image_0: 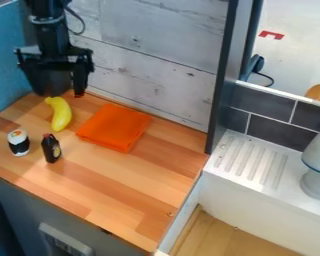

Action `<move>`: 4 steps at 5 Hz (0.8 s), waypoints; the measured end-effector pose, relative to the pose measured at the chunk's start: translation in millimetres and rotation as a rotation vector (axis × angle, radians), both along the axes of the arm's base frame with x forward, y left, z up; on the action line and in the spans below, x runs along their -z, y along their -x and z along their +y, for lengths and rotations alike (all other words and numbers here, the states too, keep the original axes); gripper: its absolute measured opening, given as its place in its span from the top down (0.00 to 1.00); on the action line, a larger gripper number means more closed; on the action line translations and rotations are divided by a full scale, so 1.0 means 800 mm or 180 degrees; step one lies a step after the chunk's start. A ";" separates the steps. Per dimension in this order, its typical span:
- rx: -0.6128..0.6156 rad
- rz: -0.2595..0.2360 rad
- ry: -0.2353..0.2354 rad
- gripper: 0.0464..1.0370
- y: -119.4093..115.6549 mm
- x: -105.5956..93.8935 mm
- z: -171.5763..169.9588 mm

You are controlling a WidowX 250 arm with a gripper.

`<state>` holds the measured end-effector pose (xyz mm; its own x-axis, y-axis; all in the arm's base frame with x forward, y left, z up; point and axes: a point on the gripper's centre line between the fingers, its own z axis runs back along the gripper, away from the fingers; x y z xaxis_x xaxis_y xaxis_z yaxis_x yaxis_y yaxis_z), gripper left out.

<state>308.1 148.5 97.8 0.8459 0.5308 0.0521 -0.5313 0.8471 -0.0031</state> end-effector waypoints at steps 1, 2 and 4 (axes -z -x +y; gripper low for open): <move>0.0037 -0.0034 -0.0120 0.04 -0.007 0.014 0.011; 0.0056 0.0007 -0.0192 0.04 -0.011 0.031 0.022; -0.0149 0.0073 -0.0156 0.04 -0.032 0.070 0.073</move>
